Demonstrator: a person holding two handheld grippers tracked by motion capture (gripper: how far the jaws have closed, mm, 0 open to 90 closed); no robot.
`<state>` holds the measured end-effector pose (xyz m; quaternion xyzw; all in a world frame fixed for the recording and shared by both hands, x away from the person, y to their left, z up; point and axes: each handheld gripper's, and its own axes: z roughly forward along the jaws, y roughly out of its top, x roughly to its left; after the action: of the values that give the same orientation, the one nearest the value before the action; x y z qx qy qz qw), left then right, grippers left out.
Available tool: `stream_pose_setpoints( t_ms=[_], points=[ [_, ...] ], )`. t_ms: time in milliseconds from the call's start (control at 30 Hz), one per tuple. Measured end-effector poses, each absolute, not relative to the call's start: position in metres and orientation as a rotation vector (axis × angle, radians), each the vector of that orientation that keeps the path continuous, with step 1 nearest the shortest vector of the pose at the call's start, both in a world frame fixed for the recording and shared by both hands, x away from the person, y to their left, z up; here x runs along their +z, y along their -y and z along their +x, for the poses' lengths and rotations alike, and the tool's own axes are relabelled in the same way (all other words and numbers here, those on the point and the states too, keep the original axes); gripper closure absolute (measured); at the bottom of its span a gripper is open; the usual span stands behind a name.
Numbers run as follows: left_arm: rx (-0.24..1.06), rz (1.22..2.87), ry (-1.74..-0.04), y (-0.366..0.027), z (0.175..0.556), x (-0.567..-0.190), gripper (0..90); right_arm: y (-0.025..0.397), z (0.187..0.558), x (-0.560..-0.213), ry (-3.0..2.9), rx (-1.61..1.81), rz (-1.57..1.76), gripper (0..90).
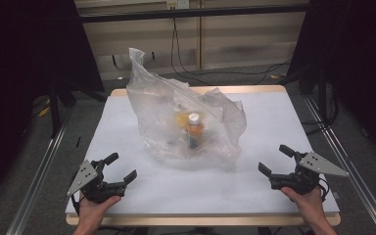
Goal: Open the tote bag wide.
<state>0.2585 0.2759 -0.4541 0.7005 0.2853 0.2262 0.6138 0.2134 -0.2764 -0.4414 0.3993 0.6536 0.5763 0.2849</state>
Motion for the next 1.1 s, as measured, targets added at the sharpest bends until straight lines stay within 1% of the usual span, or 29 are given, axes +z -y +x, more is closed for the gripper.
stream_pose_setpoints(
  t_ms=[67, 133, 167, 200, 233, 267, 300, 333, 367, 400, 433, 467, 500, 533, 600, 633, 667, 700, 733, 767, 800, 833, 867, 900, 933, 1000, 1033, 1100],
  points=[
    [0.517, 1.630, -0.661, -0.275, 0.259, -0.454, 9.7, 0.276, 0.214, -0.441, -1.749, 1.540, 1.067, 2.8],
    [0.506, 1.633, -0.664, -0.274, 0.259, -0.455, 12.4, 0.276, 0.214, -0.441, -1.751, 1.536, 1.071, 6.0],
    [0.479, 1.631, -0.654, -0.274, 0.259, -0.455, 16.1, 0.276, 0.214, -0.441, -1.762, 1.539, 1.073, 7.4],
    [0.457, 1.633, -0.625, -0.274, 0.259, -0.456, 28.2, 0.276, 0.216, -0.442, -1.779, 1.544, 1.077, 13.3],
    [0.464, 1.653, -0.624, -0.274, 0.259, -0.455, 28.2, 0.276, 0.216, -0.442, -1.779, 1.544, 1.077, 13.3],
    [0.456, 1.677, -0.611, -0.273, 0.260, -0.455, 29.7, 0.275, 0.217, -0.442, -1.794, 1.540, 1.075, 17.6],
    [0.436, 1.672, -0.601, -0.272, 0.259, -0.454, 36.0, 0.276, 0.218, -0.442, -1.811, 1.540, 1.068, 22.6],
    [0.442, 1.662, -0.603, -0.271, 0.259, -0.453, 40.1, 0.276, 0.218, -0.443, -1.817, 1.551, 1.078, 26.3],
    [0.427, 1.670, -0.602, -0.271, 0.259, -0.452, 42.3, 0.276, 0.219, -0.443, -1.824, 1.566, 1.081, 32.0],
    [0.415, 1.679, -0.587, -0.271, 0.260, -0.452, 51.1, 0.275, 0.218, -0.442, -1.827, 1.573, 1.068, 39.3],
    [0.403, 1.674, -0.587, -0.271, 0.259, -0.451, 51.1, 0.275, 0.218, -0.442, -1.827, 1.573, 1.068, 39.3],
    [0.385, 1.673, -0.581, -0.269, 0.258, -0.448, 53.7, 0.276, 0.218, -0.442, -1.843, 1.578, 1.072, 46.7],
    [0.385, 1.673, -0.581, -0.269, 0.258, -0.448, 56.9, 0.276, 0.218, -0.442, -1.843, 1.578, 1.072, 46.7],
    [0.390, 1.693, -0.562, -0.266, 0.255, -0.446, 57.5, 0.277, 0.219, -0.442, -1.849, 1.588, 1.072, 53.4],
    [0.378, 1.698, -0.548, -0.265, 0.254, -0.445, 65.1, 0.278, 0.220, -0.442, -1.864, 1.605, 1.080, 59.9],
    [0.368, 1.736, -0.537, -0.263, 0.253, -0.443, 67.5, 0.278, 0.221, -0.442, -1.866, 1.602, 1.081, 63.2],
    [0.368, 1.736, -0.537, -0.263, 0.253, -0.443, 69.8, 0.278, 0.221, -0.442, -1.866, 1.602, 1.081, 63.2],
    [0.358, 1.724, -0.539, -0.261, 0.252, -0.442, 70.6, 0.279, 0.221, -0.441, -1.877, 1.609, 1.079, 67.7],
    [0.353, 1.725, -0.529, -0.260, 0.252, -0.442, 70.6, 0.279, 0.221, -0.441, -1.877, 1.609, 1.079, 67.7],
    [0.342, 1.733, -0.531, -0.258, 0.251, -0.442, 76.3, 0.279, 0.220, -0.439, -1.890, 1.615, 1.076, 72.9],
    [0.346, 1.763, -0.526, -0.258, 0.252, -0.441, 76.3, 0.279, 0.220, -0.439, -1.890, 1.615, 1.076, 72.9],
    [0.333, 1.769, -0.531, -0.258, 0.252, -0.441, 78.2, 0.279, 0.219, -0.438, -1.897, 1.615, 1.069, 74.8],
    [0.309, 1.783, -0.532, -0.258, 0.252, -0.440, 83.9, 0.278, 0.218, -0.436, -1.913, 1.624, 1.054, 79.9],
    [0.309, 1.783, -0.532, -0.258, 0.252, -0.440, 85.8, 0.278, 0.218, -0.436, -1.913, 1.624, 1.054, 79.9],
    [0.307, 1.779, -0.539, -0.257, 0.252, -0.440, 85.8, 0.277, 0.218, -0.434, -1.919, 1.624, 1.052, 82.5],
    [0.294, 1.795, -0.546, -0.256, 0.253, -0.438, 90.0, 0.276, 0.219, -0.432, -1.939, 1.643, 1.038, 88.2],
    [0.266, 1.778, -0.573, -0.253, 0.254, -0.436, 90.0, 0.275, 0.222, -0.431, -1.954, 1.656, 1.040, 90.0],
    [0.261, 1.789, -0.564, -0.253, 0.255, -0.436, 90.0, 0.275, 0.225, -0.430, -1.965, 1.659, 1.039, 90.0]
  ],
)
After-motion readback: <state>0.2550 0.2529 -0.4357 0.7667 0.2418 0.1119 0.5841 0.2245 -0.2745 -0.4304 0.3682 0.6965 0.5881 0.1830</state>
